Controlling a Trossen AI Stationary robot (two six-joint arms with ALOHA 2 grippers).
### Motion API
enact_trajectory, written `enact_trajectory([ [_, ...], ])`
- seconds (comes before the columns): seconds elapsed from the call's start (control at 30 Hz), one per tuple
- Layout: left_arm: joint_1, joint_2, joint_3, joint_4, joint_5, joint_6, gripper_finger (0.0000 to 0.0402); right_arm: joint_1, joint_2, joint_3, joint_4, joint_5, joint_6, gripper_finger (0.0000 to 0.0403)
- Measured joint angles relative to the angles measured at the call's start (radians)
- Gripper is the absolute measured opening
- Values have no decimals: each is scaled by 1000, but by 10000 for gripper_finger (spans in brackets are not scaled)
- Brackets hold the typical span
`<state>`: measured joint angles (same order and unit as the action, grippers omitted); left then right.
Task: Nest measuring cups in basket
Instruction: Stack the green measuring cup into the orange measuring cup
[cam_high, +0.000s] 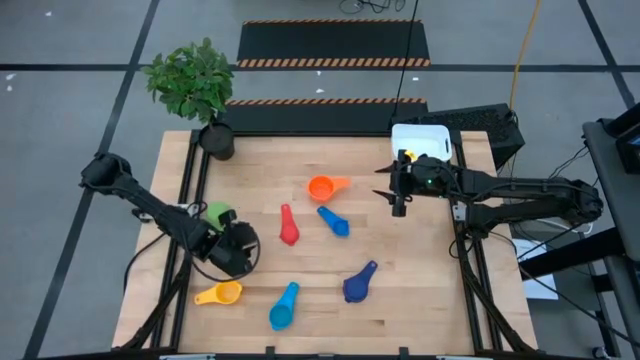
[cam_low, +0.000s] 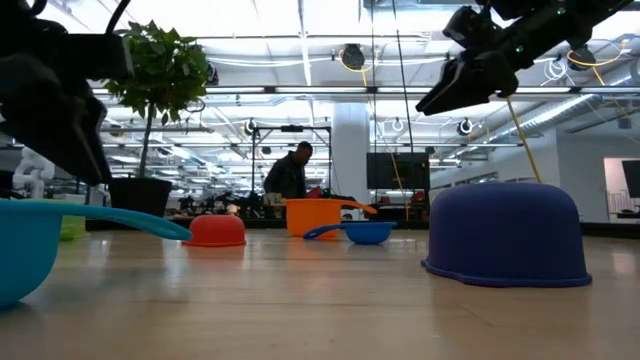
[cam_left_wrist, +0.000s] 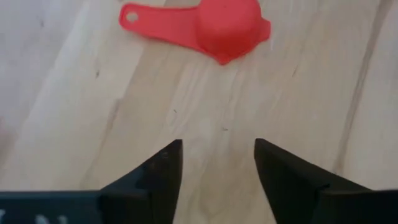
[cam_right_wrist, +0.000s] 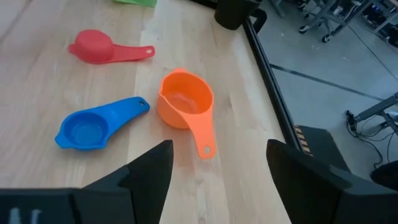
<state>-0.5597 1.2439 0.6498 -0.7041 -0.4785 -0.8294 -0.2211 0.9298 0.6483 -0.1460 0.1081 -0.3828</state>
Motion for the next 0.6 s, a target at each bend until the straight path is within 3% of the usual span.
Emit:
enact_trajectory([
  [0.2, -22, 0, 0, -2, 72, -70, 231, 0, 0, 0, -16, 0, -15, 254],
  [0.6, -46, 0, 0, -5, 79, -102, 208, 0, 0, 0, -16, 0, -23, 254],
])
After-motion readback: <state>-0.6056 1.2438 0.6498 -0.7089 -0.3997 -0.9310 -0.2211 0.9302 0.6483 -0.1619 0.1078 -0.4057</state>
